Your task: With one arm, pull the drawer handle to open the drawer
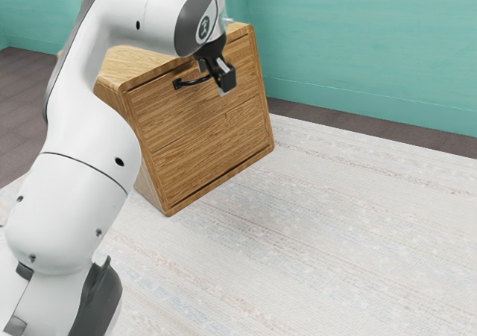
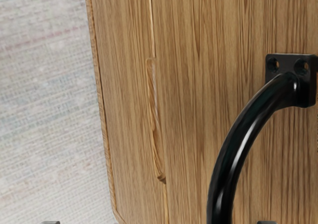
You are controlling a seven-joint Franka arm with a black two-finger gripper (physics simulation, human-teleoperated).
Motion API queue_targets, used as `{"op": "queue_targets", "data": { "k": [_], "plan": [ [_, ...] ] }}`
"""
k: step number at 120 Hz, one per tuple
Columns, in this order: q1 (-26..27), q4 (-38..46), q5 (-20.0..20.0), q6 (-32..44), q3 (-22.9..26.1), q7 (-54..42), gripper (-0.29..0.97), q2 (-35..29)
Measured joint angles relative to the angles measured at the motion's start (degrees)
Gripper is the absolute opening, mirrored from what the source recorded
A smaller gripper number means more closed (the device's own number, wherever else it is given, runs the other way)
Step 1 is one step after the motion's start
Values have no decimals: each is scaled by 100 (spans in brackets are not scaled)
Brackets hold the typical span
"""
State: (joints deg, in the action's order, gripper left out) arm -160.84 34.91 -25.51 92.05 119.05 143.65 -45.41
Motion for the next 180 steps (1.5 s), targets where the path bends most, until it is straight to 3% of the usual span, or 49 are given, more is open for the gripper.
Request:
{"op": "queue_targets", "data": {
  "k": [36,112,180],
  "plan": [
    [1,81,-35,111,-3,-401,43,0],
    [1,137,-47,86,-13,-644,14,13],
    [271,307,-44,-115,-197,-727,9,70]
  ]
}}
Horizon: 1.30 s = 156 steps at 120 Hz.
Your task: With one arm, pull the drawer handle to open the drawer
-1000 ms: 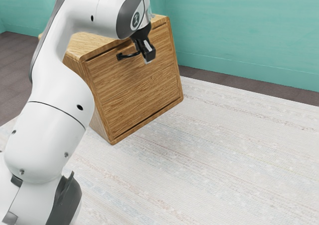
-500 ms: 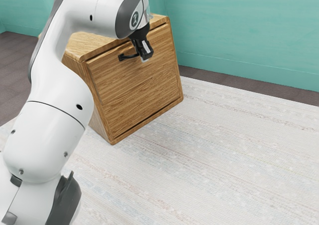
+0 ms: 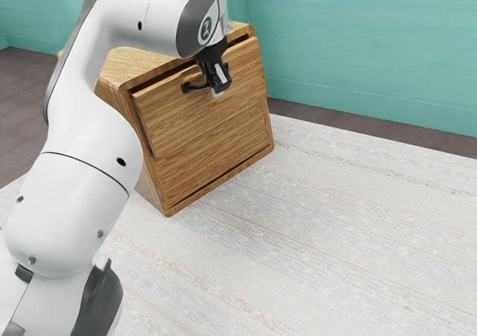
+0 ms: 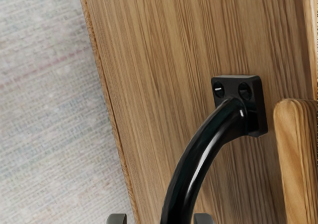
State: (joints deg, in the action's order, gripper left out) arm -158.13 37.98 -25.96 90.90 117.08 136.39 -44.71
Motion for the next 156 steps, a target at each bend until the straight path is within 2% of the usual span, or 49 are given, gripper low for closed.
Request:
{"op": "queue_targets", "data": {
  "k": [110,156],
  "plan": [
    [686,359,2,-56,-348,-26,9,106],
    [1130,684,-14,-58,-706,-24,9,130]
  ]
}}
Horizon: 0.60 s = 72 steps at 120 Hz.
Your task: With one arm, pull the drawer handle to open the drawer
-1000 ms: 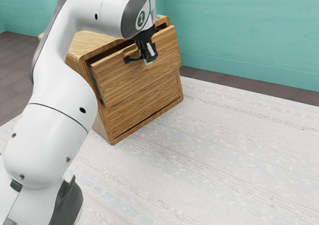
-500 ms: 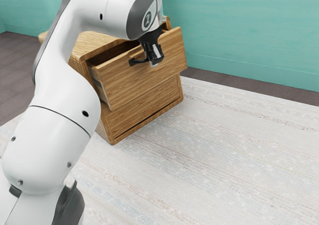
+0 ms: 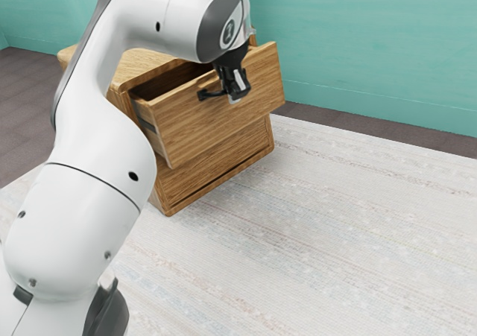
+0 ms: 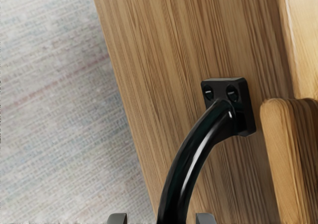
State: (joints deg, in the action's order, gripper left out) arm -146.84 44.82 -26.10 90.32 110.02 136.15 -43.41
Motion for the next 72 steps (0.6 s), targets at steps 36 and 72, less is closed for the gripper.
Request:
{"op": "queue_targets", "data": {
  "k": [36,72],
  "plan": [
    [275,201,-65,4,-287,3,9,12],
    [367,259,-214,79,-331,6,8,4]
  ]
}}
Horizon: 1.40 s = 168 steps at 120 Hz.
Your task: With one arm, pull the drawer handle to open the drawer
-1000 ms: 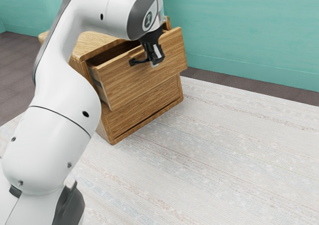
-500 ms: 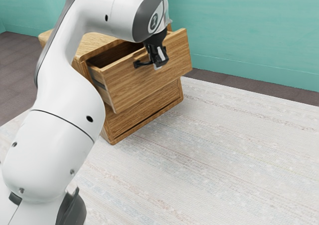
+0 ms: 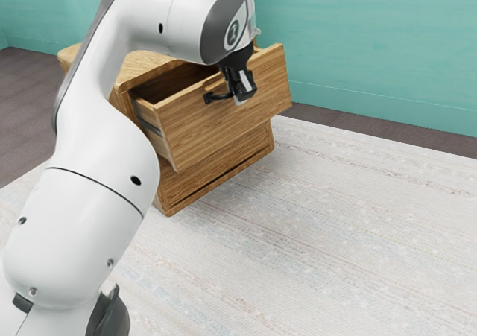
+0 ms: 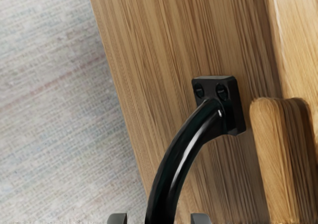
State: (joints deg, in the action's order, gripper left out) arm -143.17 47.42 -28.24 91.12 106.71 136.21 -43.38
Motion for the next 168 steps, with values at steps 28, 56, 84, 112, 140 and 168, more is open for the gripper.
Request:
{"op": "queue_targets", "data": {
  "k": [28,56,84,112,140,168],
  "plan": [
    [109,3,-34,61,0,19,9,-9],
    [251,80,-39,71,-51,69,9,-10],
    [486,171,-40,71,-207,128,9,-8],
    [814,409,-39,72,-419,196,9,-9],
    [1083,579,-71,75,-652,245,8,-16],
    [1193,586,-116,77,-669,302,9,-35]
  ]
}}
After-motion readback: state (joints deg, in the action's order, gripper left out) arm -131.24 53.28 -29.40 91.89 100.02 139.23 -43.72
